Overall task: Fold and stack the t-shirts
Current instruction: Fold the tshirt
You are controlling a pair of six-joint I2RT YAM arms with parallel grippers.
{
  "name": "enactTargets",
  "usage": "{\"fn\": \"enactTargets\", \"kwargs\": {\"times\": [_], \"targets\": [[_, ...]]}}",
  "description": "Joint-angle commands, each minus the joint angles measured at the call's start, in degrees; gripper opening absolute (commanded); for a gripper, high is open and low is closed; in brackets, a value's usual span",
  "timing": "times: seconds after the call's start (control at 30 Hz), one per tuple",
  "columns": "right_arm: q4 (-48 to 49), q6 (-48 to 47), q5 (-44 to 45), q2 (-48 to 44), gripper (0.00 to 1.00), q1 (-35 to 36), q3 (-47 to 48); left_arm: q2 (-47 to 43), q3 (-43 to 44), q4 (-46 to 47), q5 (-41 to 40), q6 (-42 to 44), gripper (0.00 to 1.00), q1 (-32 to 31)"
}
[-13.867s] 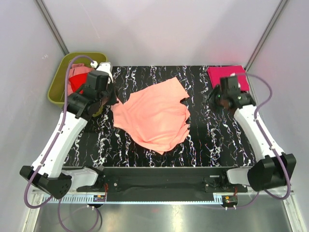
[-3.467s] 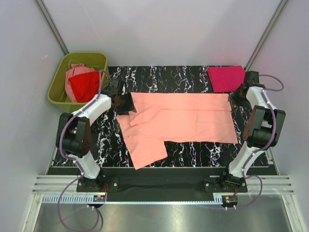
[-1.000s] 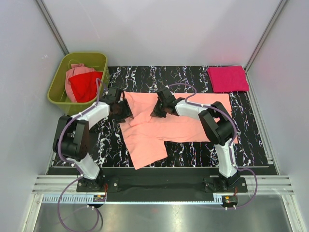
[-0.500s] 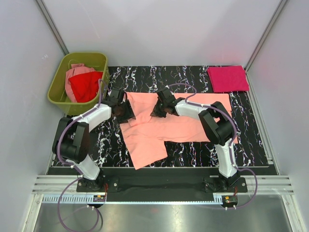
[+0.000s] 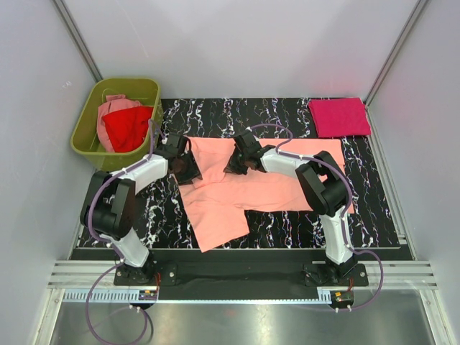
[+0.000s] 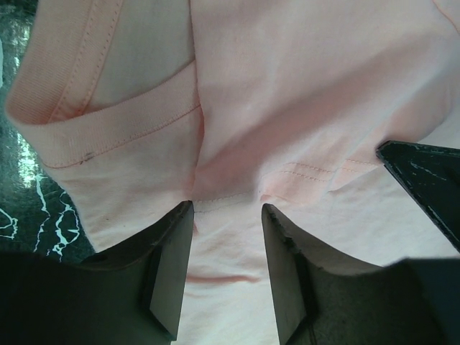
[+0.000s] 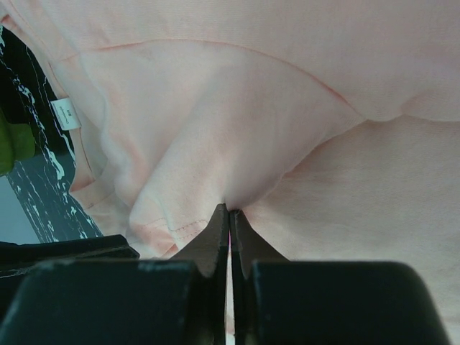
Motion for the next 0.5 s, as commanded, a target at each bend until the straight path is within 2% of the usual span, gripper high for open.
{"fn": "enactTargets", "kwargs": {"times": [0.0,0.1,0.23,0.27,0.3,0.37,0.47], "targets": [[1.9,-0.1,0.9,-3.2,0.00,0.7,-0.2,0.6,-0.4,2.4,-1.7,-1.0,0.47,-0.5],[2.1,0.1,1.0,-3.3,0.00,0.7,-0.7,1.4,0.4,2.1,-2.4,-1.3,0.44,-0.7],[1.9,-0.1,1.1,-3.6,0.00,0.7,-0.6,2.0,0.5,2.0,-2.2,-1.5,0.30,-0.7],[1.9,-0.2,1.0,-3.7,0.00,0.7,-0.7,1.9,0.4,2.3,-2.1,-1.6,0.24,-0.7],[1.9,-0.3,1.0,-3.8,0.00,0.7,-0.6,1.8,0.5,2.3,-2.0,-1.6,0.12,-0.7],[1.4,-0.5,1.1,-4.1,0.00,0.7,-0.2,1.7,1.4,0.9,-2.5,-1.4,0.00,-0.7],[-1.0,-1.8,1.3,-4.7,0.00,0.6,1.2,0.4,3.2,-1.0,-3.1,-1.0,0.00,-0.7]]}}
